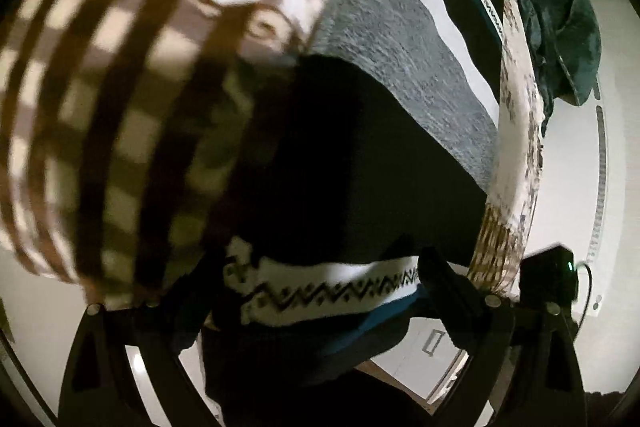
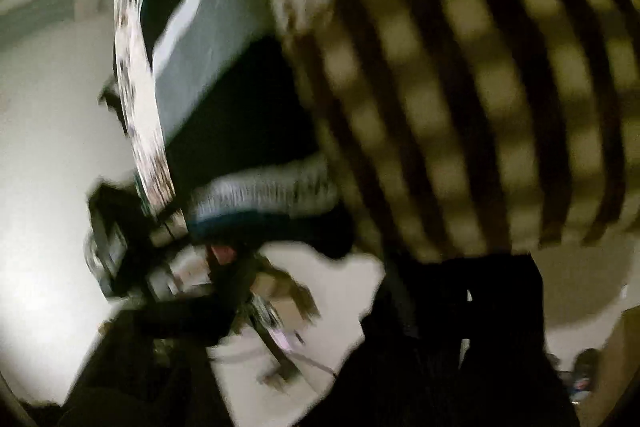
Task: Fold small clothes
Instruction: 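Fold the sweater side over with the left tool toward the right tool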
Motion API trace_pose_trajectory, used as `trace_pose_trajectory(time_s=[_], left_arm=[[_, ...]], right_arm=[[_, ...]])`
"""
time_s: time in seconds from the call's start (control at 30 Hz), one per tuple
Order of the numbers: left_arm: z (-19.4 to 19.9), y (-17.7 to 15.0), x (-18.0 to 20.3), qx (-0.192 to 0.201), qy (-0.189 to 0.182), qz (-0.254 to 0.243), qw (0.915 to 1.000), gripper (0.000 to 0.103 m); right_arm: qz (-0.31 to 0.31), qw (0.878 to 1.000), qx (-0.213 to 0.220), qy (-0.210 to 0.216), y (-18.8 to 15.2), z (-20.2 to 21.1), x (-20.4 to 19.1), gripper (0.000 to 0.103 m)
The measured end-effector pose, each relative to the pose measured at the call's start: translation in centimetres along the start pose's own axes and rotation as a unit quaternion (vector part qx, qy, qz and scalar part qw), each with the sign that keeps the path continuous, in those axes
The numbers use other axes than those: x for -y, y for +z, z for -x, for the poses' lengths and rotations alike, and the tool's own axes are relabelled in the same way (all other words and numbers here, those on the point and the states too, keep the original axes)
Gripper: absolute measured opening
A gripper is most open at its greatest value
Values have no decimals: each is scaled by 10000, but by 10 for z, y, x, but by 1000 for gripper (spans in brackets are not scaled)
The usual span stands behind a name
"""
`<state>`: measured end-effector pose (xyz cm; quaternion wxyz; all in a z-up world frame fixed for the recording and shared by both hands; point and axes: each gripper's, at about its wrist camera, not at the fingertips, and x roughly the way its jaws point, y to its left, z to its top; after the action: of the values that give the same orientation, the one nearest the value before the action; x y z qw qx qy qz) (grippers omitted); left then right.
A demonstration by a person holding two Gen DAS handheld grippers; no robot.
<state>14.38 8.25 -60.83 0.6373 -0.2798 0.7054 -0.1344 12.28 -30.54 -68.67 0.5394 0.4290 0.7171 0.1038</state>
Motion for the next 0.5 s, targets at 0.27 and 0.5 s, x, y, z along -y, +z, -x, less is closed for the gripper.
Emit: trace_pose_trajectory(time_s=[0.27,0.5], left_arm=[[-4,-9,20,262,94,-429,9987,40],[25,-20,36,553,-160,-276,9980,12]], right_arm=[[-232,9994,-93,225,22,-41,-11,61],[-182,9979,28,625,6,-18,-27,10]])
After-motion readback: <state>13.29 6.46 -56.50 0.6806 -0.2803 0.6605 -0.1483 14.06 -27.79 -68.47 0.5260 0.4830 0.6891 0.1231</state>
